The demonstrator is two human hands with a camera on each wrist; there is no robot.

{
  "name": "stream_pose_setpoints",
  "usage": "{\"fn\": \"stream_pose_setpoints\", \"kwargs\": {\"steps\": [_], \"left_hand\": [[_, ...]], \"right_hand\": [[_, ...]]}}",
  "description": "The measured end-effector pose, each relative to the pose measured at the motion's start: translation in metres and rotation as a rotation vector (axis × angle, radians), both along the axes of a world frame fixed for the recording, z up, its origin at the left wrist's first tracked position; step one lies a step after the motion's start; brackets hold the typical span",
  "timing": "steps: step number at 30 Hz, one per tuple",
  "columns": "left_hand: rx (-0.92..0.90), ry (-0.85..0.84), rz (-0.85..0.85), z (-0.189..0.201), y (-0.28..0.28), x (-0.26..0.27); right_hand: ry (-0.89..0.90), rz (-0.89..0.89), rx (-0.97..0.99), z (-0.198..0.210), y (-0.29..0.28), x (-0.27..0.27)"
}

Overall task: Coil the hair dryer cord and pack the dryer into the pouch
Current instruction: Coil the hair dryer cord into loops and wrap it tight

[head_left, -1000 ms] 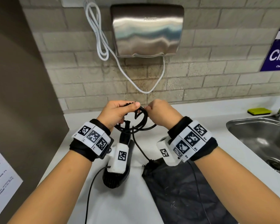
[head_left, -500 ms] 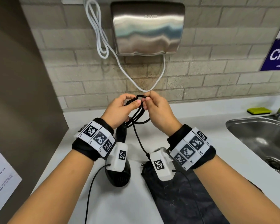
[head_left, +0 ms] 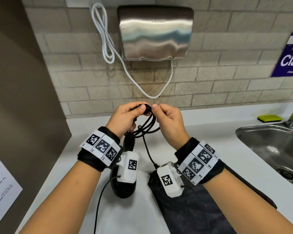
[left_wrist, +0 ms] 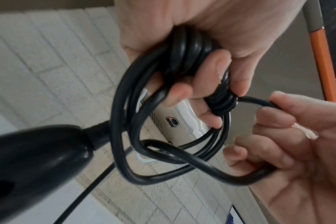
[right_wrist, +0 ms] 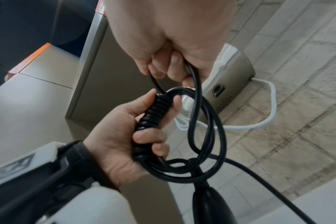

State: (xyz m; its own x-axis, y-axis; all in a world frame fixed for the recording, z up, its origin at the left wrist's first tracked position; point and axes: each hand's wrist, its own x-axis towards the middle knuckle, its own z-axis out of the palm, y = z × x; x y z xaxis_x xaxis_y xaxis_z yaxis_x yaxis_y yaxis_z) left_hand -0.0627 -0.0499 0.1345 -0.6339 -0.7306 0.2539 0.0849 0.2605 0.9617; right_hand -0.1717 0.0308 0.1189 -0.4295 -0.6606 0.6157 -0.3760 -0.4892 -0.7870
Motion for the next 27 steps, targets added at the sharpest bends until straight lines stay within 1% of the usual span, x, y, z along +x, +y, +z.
{"fn": "stream_pose_setpoints", "kwargs": {"steps": [3,6,10,12,13,14,16,18,19,22,23,25,27], "left_hand": [[0.034,0.001,-0.022,0.001,0.002,0.001],[0.054,0.008,-0.028,0.001,0.003,0.000],[0.013,-0.036,-0.013,-0.002,-0.001,0.001],[0.005,-0.058,0.003,-0.002,-0.001,0.003],[0.010,-0.061,0.010,-0.001,-0.001,0.004],[0.020,-0.055,0.013,-0.001,-0.002,0.006],[0.055,-0.024,0.007,0.002,-0.002,0.009],[0.102,0.014,-0.015,0.005,-0.002,0.012],[0.123,0.027,-0.027,0.006,-0.001,0.013],[0.175,0.037,-0.064,0.011,0.007,0.014],[0.194,0.037,-0.072,0.012,0.009,0.014],[0.228,0.040,-0.089,0.013,0.012,0.013],[0.235,0.032,-0.108,0.012,0.012,0.014]], "right_hand": [[0.043,0.016,-0.011,-0.011,0.001,-0.001],[0.169,0.015,0.012,-0.024,0.001,-0.002],[0.393,-0.098,0.040,-0.037,-0.001,-0.004],[0.467,-0.144,0.049,-0.041,-0.002,-0.005],[0.455,-0.106,0.061,-0.042,-0.002,-0.005],[0.402,-0.034,0.068,-0.042,-0.001,-0.005],[0.215,0.073,0.037,-0.047,-0.002,-0.008],[0.041,0.107,0.039,-0.053,-0.007,-0.014],[0.024,0.120,0.098,-0.055,-0.010,-0.017],[0.254,0.226,0.336,-0.061,-0.024,-0.021],[0.290,0.268,0.378,-0.062,-0.027,-0.022],[0.348,0.274,0.395,-0.059,-0.030,-0.022],[0.374,0.227,0.374,-0.056,-0.032,-0.023]]}}
